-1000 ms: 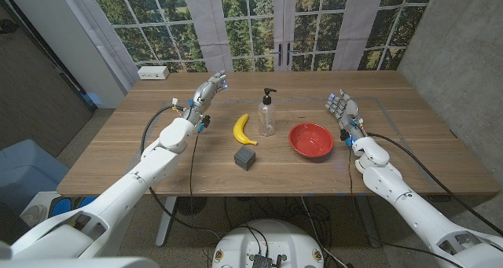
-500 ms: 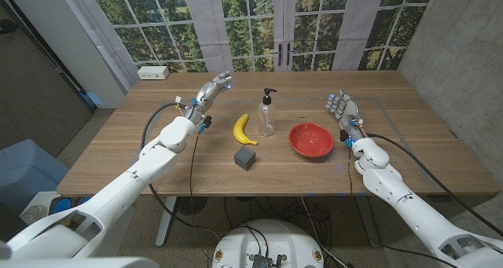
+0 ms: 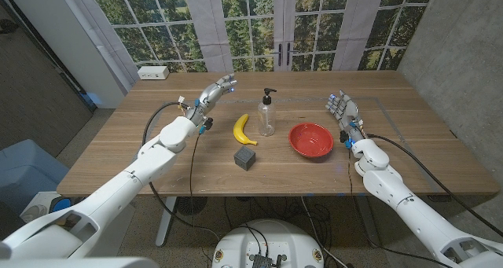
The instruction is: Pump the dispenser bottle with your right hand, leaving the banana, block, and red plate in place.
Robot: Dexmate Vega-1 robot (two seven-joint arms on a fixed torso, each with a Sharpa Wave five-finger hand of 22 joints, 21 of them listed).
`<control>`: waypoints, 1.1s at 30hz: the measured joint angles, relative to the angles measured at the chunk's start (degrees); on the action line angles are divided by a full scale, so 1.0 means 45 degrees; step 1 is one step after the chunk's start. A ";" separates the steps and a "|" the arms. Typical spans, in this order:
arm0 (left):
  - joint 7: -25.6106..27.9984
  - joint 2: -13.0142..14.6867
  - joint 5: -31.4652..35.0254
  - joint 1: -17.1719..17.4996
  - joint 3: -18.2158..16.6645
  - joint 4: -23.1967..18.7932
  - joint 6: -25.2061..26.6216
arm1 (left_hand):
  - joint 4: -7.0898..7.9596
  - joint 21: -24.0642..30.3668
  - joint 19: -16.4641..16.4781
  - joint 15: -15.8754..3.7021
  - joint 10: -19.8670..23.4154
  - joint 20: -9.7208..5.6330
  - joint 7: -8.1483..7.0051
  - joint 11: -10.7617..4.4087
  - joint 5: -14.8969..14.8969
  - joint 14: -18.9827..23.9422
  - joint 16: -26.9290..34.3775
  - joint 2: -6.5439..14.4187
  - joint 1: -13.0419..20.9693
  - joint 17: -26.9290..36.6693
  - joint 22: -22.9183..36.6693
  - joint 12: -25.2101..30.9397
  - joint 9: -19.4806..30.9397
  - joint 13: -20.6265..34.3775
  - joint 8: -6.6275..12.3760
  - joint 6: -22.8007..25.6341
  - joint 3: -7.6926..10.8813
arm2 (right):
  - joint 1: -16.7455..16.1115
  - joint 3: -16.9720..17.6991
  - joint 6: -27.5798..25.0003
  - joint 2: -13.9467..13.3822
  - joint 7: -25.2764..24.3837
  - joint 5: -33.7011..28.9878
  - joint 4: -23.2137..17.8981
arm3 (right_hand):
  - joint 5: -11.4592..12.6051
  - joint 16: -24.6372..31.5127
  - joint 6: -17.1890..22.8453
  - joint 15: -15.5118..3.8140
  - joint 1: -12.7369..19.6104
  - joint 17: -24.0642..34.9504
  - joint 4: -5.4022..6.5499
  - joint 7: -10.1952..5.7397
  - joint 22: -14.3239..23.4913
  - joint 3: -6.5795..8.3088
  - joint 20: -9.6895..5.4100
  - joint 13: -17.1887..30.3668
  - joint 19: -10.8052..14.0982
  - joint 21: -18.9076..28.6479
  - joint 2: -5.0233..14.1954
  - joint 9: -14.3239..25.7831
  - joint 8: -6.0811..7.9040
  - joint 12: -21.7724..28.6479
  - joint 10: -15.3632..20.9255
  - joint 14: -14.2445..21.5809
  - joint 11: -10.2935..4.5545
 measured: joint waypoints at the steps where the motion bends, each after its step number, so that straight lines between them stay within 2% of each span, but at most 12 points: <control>1: 0.0000 0.0005 0.0000 -0.0001 0.0006 -0.0009 0.0000 | -0.0033 0.0000 0.0000 0.0019 0.0000 0.0000 0.0000 0.0000 0.0000 -0.0020 0.0000 0.0000 0.0000 0.0000 0.0000 0.0000 0.0000 0.0000 0.0000 0.0000 -0.0033 | 0.0000 0.0000 0.0003 0.0000 -0.0017 -0.0002 0.0000 | 0.0000 0.0000 0.0000 0.0000 0.0000 0.0000 -0.0018 0.0000 0.0000 -0.0018 0.0000 0.0000 0.0000 0.0000 0.0000 0.0000 0.0000 0.0000 0.0000 0.0000 0.0000; 11: -0.0247 0.0156 0.0401 -0.0209 0.0277 -0.0181 0.0381 | -0.0192 -0.0051 0.0104 0.0017 -0.0206 0.0001 -0.0045 -0.0068 0.0000 -0.0155 -0.0047 -0.0307 0.0207 0.0000 -0.0001 -0.0045 -0.0001 0.0063 0.0000 -0.0322 -0.0085 | -0.0171 0.0073 0.0042 -0.0041 -0.0149 -0.0013 -0.0197 | 0.0000 0.0000 0.0068 0.0000 0.0000 0.0001 -0.0031 -0.0069 0.0000 -0.0031 0.0000 0.0000 -0.0001 -0.0098 0.0000 0.0000 0.0000 0.0000 -0.0001 0.0000 -0.0001; 18: -0.0374 0.0299 0.0712 -0.0365 0.0439 -0.0327 0.0680 | -0.0259 -0.0195 0.0164 -0.0051 -0.0406 -0.0021 -0.0071 0.0003 0.0000 -0.0223 -0.0047 -0.0590 0.0355 -0.0001 -0.0001 -0.0093 -0.0001 0.0062 0.0000 -0.0482 -0.0153 | -0.0295 0.0127 0.0091 -0.0056 -0.0255 -0.0024 -0.0300 | 0.0000 0.0000 0.0068 0.0046 0.0000 0.0001 -0.0031 -0.0069 -0.0001 -0.0031 -0.0001 0.0000 -0.0001 -0.0098 0.0000 0.0000 0.0000 0.0000 0.0051 0.0045 0.0051; 22: -0.0407 0.0392 0.0938 -0.0451 0.0530 -0.0430 0.0836 | -0.0296 -0.0249 0.0164 0.0018 -0.0475 -0.0021 -0.0191 -0.0065 0.0000 -0.0292 -0.0047 -0.0751 0.0504 -0.0001 -0.0001 -0.0092 0.0029 0.0062 0.0000 -0.0603 -0.0190 | -0.0374 0.0157 0.0132 -0.0068 -0.0349 -0.0049 -0.0382 | 0.0000 0.0000 0.0068 0.0046 0.0000 0.0002 -0.0086 -0.0069 -0.0001 -0.0087 -0.0001 0.0000 -0.0001 -0.0098 0.0000 -0.0001 0.0000 0.0000 0.0068 0.0045 0.0069; 26: -0.0496 0.0484 0.1183 -0.0576 0.0644 -0.0490 0.0941 | -0.0329 -0.0348 0.0231 -0.0049 -0.0595 -0.0088 -0.0491 -0.0048 0.0000 -0.0360 -0.0047 -0.1072 0.0567 0.0047 -0.0001 -0.0092 0.0062 0.0062 0.0000 -0.0653 -0.0260 | -0.0420 0.0166 0.0148 -0.0073 -0.0432 -0.0088 -0.0442 | 0.0000 0.0000 0.0068 0.0046 0.0000 0.0002 -0.0083 -0.0068 -0.0001 -0.0084 0.0005 0.0000 0.0004 -0.0098 0.0000 0.0000 0.0000 0.0000 0.0068 0.0045 0.0069; 30: -0.0692 0.0616 0.1450 -0.0739 0.0778 -0.0553 0.1057 | -0.0287 -0.0472 0.0276 -0.0043 -0.0660 -0.0065 -0.0799 -0.0112 0.0014 -0.0428 -0.0047 -0.1556 0.0606 0.0061 0.0022 -0.0092 0.0062 0.0061 0.0050 -0.0652 -0.0519 | -0.0473 0.0178 0.0180 -0.0073 -0.0538 -0.0153 -0.0511 | 0.0000 0.0000 0.0107 0.0046 0.0000 0.0002 -0.0083 -0.0029 -0.0001 -0.0083 0.0046 0.0000 0.0046 -0.0172 0.0000 -0.0001 0.0000 0.0000 0.0068 0.0045 0.0069; 33: -0.0870 0.0715 0.1550 -0.0846 0.0850 -0.0628 0.1200 | -0.0238 -0.0523 0.0369 -0.0023 -0.0672 -0.0088 -0.0890 -0.0124 0.0110 -0.0569 -0.0047 -0.1888 0.0640 0.0061 0.0064 -0.0091 0.0062 0.0061 0.0050 -0.0747 -0.0715 | -0.0500 0.0183 0.0195 -0.0073 -0.0615 -0.0190 -0.0555 | 0.0000 0.0000 0.0137 0.0046 0.0000 0.0002 -0.0083 0.0002 -0.0001 -0.0083 0.0046 0.0000 0.0045 -0.0172 0.0000 -0.0001 0.0000 0.0000 0.0067 0.0045 0.0068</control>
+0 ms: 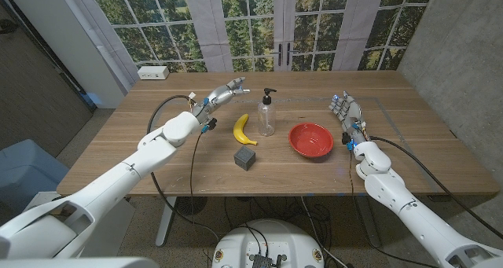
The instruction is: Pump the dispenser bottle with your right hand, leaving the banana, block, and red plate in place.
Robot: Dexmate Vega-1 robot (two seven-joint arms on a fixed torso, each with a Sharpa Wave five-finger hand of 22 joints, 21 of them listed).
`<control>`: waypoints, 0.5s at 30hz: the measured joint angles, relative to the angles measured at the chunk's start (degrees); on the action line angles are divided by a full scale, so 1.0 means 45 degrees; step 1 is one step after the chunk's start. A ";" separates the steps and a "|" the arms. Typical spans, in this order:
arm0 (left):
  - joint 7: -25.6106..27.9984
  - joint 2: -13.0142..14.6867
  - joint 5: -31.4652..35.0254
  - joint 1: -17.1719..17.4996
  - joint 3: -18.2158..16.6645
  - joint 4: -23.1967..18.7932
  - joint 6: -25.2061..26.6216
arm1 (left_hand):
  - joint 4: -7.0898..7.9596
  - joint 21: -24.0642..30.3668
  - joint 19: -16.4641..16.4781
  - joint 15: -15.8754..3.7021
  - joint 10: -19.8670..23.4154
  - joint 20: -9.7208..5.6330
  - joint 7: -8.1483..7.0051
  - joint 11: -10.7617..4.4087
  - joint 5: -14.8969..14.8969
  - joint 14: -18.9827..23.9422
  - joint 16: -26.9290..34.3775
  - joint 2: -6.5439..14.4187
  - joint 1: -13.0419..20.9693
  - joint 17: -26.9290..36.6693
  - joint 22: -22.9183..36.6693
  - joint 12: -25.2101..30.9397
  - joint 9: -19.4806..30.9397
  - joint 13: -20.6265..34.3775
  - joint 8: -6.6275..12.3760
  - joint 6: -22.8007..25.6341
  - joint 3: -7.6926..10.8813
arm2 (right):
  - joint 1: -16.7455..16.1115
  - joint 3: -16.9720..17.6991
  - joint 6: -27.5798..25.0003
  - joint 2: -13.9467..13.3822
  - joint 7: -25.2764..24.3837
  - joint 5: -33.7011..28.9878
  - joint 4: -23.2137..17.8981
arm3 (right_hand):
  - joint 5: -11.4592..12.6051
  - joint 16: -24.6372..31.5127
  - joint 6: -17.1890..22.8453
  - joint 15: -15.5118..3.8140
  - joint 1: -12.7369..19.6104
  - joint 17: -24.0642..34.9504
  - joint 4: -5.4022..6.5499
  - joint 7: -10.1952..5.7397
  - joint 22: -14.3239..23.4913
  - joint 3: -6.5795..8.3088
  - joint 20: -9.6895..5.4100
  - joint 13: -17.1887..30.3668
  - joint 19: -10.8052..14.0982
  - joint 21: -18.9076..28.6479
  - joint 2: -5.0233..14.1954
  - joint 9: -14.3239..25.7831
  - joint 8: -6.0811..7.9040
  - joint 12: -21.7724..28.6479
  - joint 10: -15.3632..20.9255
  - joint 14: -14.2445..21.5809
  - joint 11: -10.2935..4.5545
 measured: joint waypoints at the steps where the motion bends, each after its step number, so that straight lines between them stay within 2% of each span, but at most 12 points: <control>1: -0.0040 0.0018 0.0009 -0.0018 0.0012 -0.0016 0.0029 | -0.0021 0.0000 0.0000 0.0018 -0.0041 0.0000 -0.0026 -0.0041 0.0000 -0.0018 0.0000 -0.0060 -0.0006 0.0000 0.0000 0.0000 0.0000 0.0000 0.0000 -0.0027 -0.0043 | -0.0004 0.0002 0.0003 0.0000 -0.0020 -0.0008 -0.0007 | 0.0000 0.0000 0.0000 0.0000 0.0000 0.0000 0.0000 0.0000 0.0000 0.0000 0.0000 0.0000 0.0000 0.0000 0.0000 0.0000 0.0000 0.0000 0.0000 0.0000 0.0000; 6: -0.0455 0.0218 0.0111 -0.0209 0.0133 -0.0204 0.0359 | -0.0017 -0.0098 0.0073 0.0018 -0.0057 -0.0066 -0.0222 -0.0057 0.0098 -0.0017 0.0000 -0.0240 0.0048 -0.0001 -0.0001 0.0000 -0.0001 -0.0001 0.0000 -0.0084 -0.0248 | -0.0051 0.0010 0.0014 0.0010 -0.0153 -0.0069 -0.0085 | 0.0000 0.0000 0.0000 0.0000 0.0000 0.0000 0.0000 -0.0001 0.0000 0.0000 0.0000 0.0000 0.0000 -0.0046 0.0000 0.0000 0.0000 0.0000 0.0000 0.0000 0.0000; 15: -0.1151 0.0450 0.0281 -0.0559 0.0393 -0.0380 0.0824 | -0.0001 -0.0219 0.0180 0.0041 -0.0216 -0.0046 -0.0323 -0.0036 0.0406 -0.0178 0.0000 -0.0390 0.0198 -0.0001 -0.0038 0.0001 -0.0001 -0.0002 0.0050 -0.0048 -0.0546 | -0.0144 0.0022 0.0021 0.0015 -0.0341 -0.0170 -0.0240 | 0.0000 0.0000 -0.0001 0.0000 0.0000 0.0001 0.0001 -0.0001 0.0000 0.0001 -0.0001 0.0000 -0.0001 -0.0047 0.0000 0.0000 0.0000 0.0000 -0.0001 0.0000 -0.0001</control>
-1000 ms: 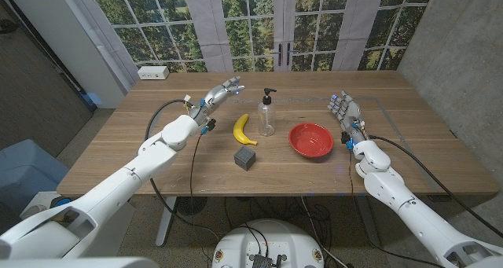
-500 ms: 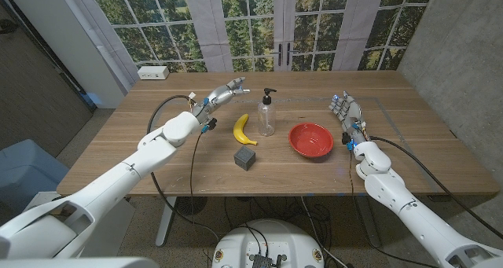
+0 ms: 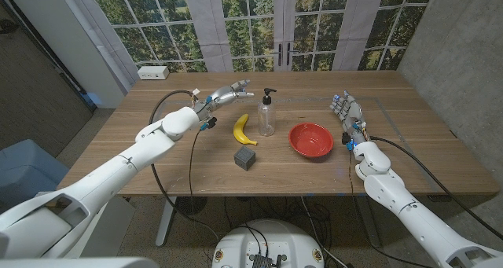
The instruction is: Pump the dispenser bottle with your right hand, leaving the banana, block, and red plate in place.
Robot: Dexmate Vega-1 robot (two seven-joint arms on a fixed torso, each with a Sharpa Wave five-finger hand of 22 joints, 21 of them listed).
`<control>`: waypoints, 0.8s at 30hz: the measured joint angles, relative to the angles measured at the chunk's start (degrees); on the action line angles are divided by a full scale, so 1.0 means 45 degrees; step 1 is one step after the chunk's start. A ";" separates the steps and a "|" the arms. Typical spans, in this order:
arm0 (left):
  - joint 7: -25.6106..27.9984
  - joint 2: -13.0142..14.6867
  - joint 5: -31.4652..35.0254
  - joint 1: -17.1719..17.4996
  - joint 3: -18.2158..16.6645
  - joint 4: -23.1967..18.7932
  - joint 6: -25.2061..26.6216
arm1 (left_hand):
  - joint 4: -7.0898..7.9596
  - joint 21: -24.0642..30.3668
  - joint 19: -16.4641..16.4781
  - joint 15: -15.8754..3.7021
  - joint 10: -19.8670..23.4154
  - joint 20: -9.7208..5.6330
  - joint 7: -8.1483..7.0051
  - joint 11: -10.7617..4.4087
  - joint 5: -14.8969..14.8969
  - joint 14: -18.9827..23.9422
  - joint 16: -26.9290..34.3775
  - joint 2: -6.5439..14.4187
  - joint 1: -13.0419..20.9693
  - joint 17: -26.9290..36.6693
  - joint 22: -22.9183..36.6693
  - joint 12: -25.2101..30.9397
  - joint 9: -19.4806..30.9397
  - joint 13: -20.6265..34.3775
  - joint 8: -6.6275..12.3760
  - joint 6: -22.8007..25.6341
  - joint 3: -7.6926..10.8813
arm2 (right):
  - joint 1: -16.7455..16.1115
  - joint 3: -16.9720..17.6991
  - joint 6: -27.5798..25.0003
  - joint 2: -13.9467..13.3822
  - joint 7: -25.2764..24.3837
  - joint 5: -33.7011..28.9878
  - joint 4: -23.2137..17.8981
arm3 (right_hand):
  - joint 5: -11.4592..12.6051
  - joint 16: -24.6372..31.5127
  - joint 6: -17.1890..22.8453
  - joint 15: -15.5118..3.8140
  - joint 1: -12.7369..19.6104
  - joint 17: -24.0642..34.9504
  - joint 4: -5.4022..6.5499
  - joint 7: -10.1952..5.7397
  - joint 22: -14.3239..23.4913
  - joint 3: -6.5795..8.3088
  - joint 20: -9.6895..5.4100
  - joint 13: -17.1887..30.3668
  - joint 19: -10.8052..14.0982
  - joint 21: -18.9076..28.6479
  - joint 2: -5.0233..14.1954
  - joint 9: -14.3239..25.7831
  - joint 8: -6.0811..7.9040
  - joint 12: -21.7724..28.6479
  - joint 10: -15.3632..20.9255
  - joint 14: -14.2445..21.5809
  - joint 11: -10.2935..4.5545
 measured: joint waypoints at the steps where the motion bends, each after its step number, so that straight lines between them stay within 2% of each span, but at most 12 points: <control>1: -0.0094 0.0008 0.0026 -0.0014 0.0011 -0.0006 0.0050 | -0.0037 -0.0054 0.0001 0.0000 -0.0001 -0.0001 -0.0041 -0.0001 0.0029 0.0000 0.0000 0.0000 0.0000 0.0000 0.0000 0.0000 0.0000 0.0000 0.0000 -0.0041 -0.0039 | -0.0019 0.0002 0.0001 0.0000 -0.0009 -0.0006 -0.0021 | 0.0000 0.0000 0.0000 0.0000 0.0000 0.0000 0.0000 0.0000 0.0000 0.0000 0.0000 0.0000 0.0000 0.0000 0.0000 0.0000 0.0000 0.0000 0.0000 0.0000 0.0001; 6: -0.0388 0.0088 0.0089 -0.0207 0.0152 -0.0061 0.0164 | -0.0033 -0.0200 0.0000 0.0041 -0.0176 -0.0001 -0.0200 -0.0018 0.0251 -0.0140 0.0000 -0.0117 0.0117 -0.0001 0.0000 0.0000 -0.0001 0.0000 0.0000 -0.0201 -0.0317 | -0.0114 0.0015 0.0017 -0.0008 -0.0149 -0.0080 -0.0138 | 0.0000 0.0000 0.0000 0.0000 0.0000 0.0001 -0.0004 0.0000 0.0000 -0.0004 0.0000 0.0000 0.0000 -0.0048 0.0000 0.0000 0.0000 0.0000 0.0000 0.0000 0.0000; 15: -0.1060 0.0125 0.0353 -0.0595 0.0498 -0.0067 0.0264 | -0.0050 -0.0342 0.0000 0.0091 -0.0293 -0.0001 -0.0237 -0.0021 0.0484 -0.0227 0.0001 -0.0127 0.0341 -0.0002 0.0001 0.0001 -0.0002 -0.0001 0.0000 -0.0440 -0.0649 | -0.0309 0.0064 0.0093 -0.0054 -0.0304 -0.0159 -0.0363 | 0.0000 0.0000 -0.0001 0.0000 0.0000 0.0001 -0.0037 0.0000 0.0000 -0.0037 0.0000 0.0000 0.0000 -0.0091 0.0000 0.0000 0.0000 0.0000 0.0000 0.0000 0.0000; 21: -0.1369 0.0090 0.0540 -0.0808 0.0699 -0.0065 0.0354 | -0.0033 -0.0448 0.0146 -0.0069 -0.0288 -0.0050 -0.0281 -0.0302 0.0740 -0.0249 0.0001 -0.0116 0.0660 -0.0002 0.0031 0.0001 -0.0002 0.0062 0.0000 -0.0519 -0.1021 | -0.0459 0.0114 0.0161 -0.0076 -0.0379 -0.0183 -0.0482 | 0.0000 0.0000 -0.0001 -0.0050 -0.0002 0.0002 -0.0036 0.0000 0.0000 -0.0036 -0.0001 0.0000 -0.0001 -0.0096 -0.0002 0.0000 0.0000 0.0000 0.0070 0.0049 0.0070; 24: -0.1512 0.0027 0.0598 -0.0939 0.0811 0.0017 0.0385 | -0.0055 -0.0491 0.0190 -0.0071 -0.0196 -0.0053 -0.0118 -0.0394 0.0866 -0.0247 0.0001 -0.0095 0.0842 -0.0002 0.0037 0.0051 -0.0003 0.0062 0.0064 -0.0354 -0.1211 | -0.0532 0.0142 0.0188 -0.0089 -0.0433 -0.0192 -0.0534 | 0.0000 0.0000 -0.0001 -0.0049 -0.0004 0.0001 -0.0072 0.0000 0.0000 -0.0072 0.0000 0.0000 -0.0001 -0.0096 -0.0004 0.0000 0.0000 0.0000 0.0069 0.0049 0.0070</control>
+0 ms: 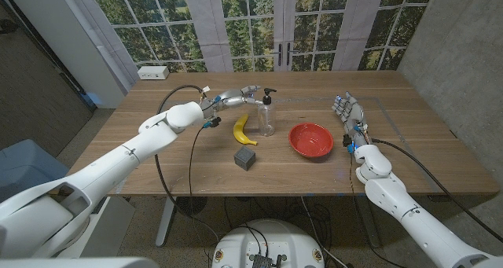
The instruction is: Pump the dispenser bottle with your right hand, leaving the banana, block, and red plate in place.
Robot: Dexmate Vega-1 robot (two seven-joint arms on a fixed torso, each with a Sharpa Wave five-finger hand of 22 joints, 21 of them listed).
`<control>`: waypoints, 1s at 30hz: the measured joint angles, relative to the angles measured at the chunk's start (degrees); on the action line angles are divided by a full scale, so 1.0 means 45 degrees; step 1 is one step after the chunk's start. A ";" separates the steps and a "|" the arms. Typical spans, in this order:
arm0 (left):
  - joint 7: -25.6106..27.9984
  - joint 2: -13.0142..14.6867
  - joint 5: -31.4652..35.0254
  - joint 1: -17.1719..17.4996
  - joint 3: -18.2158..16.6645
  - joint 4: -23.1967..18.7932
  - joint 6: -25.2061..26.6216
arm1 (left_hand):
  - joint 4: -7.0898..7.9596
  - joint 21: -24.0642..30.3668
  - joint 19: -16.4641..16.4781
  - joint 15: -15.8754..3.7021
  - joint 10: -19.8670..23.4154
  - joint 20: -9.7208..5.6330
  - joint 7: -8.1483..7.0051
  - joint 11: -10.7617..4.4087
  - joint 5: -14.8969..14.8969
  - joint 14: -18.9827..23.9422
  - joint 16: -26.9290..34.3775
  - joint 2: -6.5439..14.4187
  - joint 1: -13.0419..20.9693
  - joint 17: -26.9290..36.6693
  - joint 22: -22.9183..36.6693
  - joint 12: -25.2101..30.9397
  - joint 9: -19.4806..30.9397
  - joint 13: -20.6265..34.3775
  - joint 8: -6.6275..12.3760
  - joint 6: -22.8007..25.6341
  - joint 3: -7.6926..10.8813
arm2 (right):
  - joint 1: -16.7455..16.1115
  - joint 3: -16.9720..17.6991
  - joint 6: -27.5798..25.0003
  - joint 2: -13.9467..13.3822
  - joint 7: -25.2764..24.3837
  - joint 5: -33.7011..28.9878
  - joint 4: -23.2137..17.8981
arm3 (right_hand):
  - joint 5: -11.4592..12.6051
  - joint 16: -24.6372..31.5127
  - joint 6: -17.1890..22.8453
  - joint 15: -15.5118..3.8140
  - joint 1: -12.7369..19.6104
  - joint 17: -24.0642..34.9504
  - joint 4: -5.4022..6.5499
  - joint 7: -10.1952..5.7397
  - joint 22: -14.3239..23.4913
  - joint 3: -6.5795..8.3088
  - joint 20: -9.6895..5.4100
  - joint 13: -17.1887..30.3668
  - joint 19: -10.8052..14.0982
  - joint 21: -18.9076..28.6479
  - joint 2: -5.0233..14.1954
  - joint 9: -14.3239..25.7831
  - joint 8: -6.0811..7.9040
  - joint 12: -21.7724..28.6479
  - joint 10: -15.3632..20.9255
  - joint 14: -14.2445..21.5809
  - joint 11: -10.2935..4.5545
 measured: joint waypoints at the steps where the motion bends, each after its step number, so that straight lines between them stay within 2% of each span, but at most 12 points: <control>1: -0.0043 -0.0008 0.0010 -0.0013 0.0011 0.0013 0.0001 | 0.0022 -0.0026 0.0043 0.0001 0.0019 -0.0043 0.0047 -0.0019 0.0009 0.0000 0.0000 0.0037 0.0045 0.0000 0.0000 0.0000 0.0000 0.0000 0.0036 0.0050 -0.0022 | -0.0007 0.0005 0.0000 -0.0002 -0.0004 0.0000 -0.0007 | 0.0000 0.0000 0.0000 0.0000 -0.0003 0.0000 0.0000 0.0000 0.0000 0.0000 0.0000 0.0000 0.0000 0.0000 -0.0003 0.0000 0.0000 0.0000 0.0000 0.0000 0.0000; 3: -0.0158 -0.0090 0.0058 -0.0140 0.0117 0.0123 0.0001 | 0.0017 -0.0133 0.0132 -0.0063 0.0091 -0.0034 0.0101 -0.0090 0.0135 0.0079 0.0014 0.0044 0.0257 -0.0001 -0.0001 0.0000 0.0005 0.0000 0.0198 0.0305 -0.0203 | -0.0063 0.0029 0.0016 -0.0014 -0.0033 -0.0005 -0.0054 | 0.0000 0.0000 0.0000 0.0000 -0.0183 0.0000 0.0000 0.0000 0.0000 0.0000 0.0000 0.0000 0.0000 -0.0048 -0.0183 0.0000 0.0000 0.0000 0.0000 0.0000 0.0000; 8: -0.0402 -0.0279 0.0102 -0.0359 0.0280 0.0430 -0.0031 | 0.0002 -0.0253 0.0433 -0.0086 0.0322 -0.0053 0.0129 -0.0218 0.0346 0.0698 0.0168 0.0068 0.0839 -0.0001 -0.0001 0.0109 0.0064 -0.0001 0.0411 0.0680 -0.0596 | -0.0149 0.0072 0.0040 -0.0041 -0.0090 -0.0019 -0.0126 | 0.0000 0.0000 0.0000 0.0049 -0.0183 0.0000 0.0000 0.0000 0.0000 0.0000 0.0048 0.0000 0.0048 -0.0049 -0.0182 0.0000 0.0000 0.0000 0.0000 0.0047 -0.0001; 12: -0.0649 -0.0493 0.0081 -0.0587 0.0424 0.0799 -0.0186 | 0.0003 -0.0326 0.0561 -0.0077 0.0621 -0.0059 0.0129 -0.0386 0.0465 0.0996 0.0196 0.0062 0.1188 -0.0001 -0.0001 0.0195 0.0117 -0.0001 0.0426 0.0818 -0.0843 | -0.0220 0.0111 0.0061 -0.0063 -0.0143 -0.0036 -0.0189 | 0.0000 0.0000 0.0047 0.0049 -0.0182 0.0000 0.0000 0.0047 0.0000 0.0000 0.0044 0.0000 0.0142 -0.0049 -0.0182 0.0000 0.0000 0.0000 0.0038 0.0047 -0.0039; 16: -0.1028 -0.0763 -0.0186 -0.0815 0.0538 0.1315 -0.0432 | 0.0030 -0.0473 0.0857 -0.0100 0.1243 -0.0083 0.0098 -0.0586 0.0564 0.1499 0.0196 0.0049 0.1740 -0.0001 -0.0001 0.0343 0.0122 -0.0002 0.0598 0.1165 -0.1261 | -0.0272 0.0136 0.0063 -0.0083 -0.0216 -0.0062 -0.0242 | 0.0000 0.0000 0.0047 0.0049 -0.0182 0.0000 0.0000 0.0047 0.0000 0.0000 0.0002 0.0000 0.0184 -0.0049 -0.0182 0.0000 0.0000 0.0000 0.0070 0.0046 -0.0072; 22: -0.1498 -0.1090 -0.0474 -0.1111 0.0716 0.1910 -0.0707 | 0.0041 -0.0571 0.1360 -0.0111 0.1933 -0.0310 0.0127 -0.0719 0.0753 0.2128 0.0304 0.0061 0.2400 -0.0033 -0.0001 0.0421 0.0167 -0.0002 0.0760 0.1410 -0.1727 | -0.0315 0.0167 0.0064 -0.0097 -0.0284 -0.0087 -0.0288 | 0.0000 0.0000 0.0047 0.0049 -0.0182 0.0001 0.0000 0.0047 0.0000 0.0000 0.0002 0.0000 0.0183 -0.0093 -0.0182 0.0000 0.0000 0.0000 0.0069 0.0046 -0.0071; 27: -0.1766 -0.1275 -0.0655 -0.1275 0.0810 0.2252 -0.0848 | 0.0068 -0.0649 0.1783 -0.0127 0.2744 -0.0507 0.0270 -0.0802 0.0896 0.2783 0.0304 0.0111 0.3116 -0.0032 -0.0002 0.0561 0.0180 -0.0003 0.0888 0.1735 -0.2173 | -0.0338 0.0184 0.0059 -0.0103 -0.0323 -0.0107 -0.0309 | 0.0000 0.0000 0.0046 0.0049 -0.0182 0.0001 0.0000 0.0046 0.0000 0.0001 0.0002 0.0000 0.0182 -0.0139 -0.0182 0.0000 0.0000 0.0000 0.0068 0.0046 -0.0071; 30: -0.1892 -0.1362 -0.0767 -0.1339 0.0845 0.2400 -0.0891 | 0.0094 -0.0701 0.1994 -0.0137 0.3284 -0.0576 0.0362 -0.0845 0.0897 0.3169 0.0304 0.0218 0.3556 -0.0032 -0.0003 0.0612 0.0181 -0.0004 0.1032 0.2017 -0.2303 | -0.0346 0.0192 0.0047 -0.0103 -0.0333 -0.0108 -0.0316 | 0.0000 0.0000 0.0046 0.0049 -0.0182 0.0001 0.0001 0.0046 0.0000 0.0000 0.0002 0.0000 0.0182 -0.0140 -0.0182 0.0000 0.0000 0.0000 0.0068 0.0045 -0.0071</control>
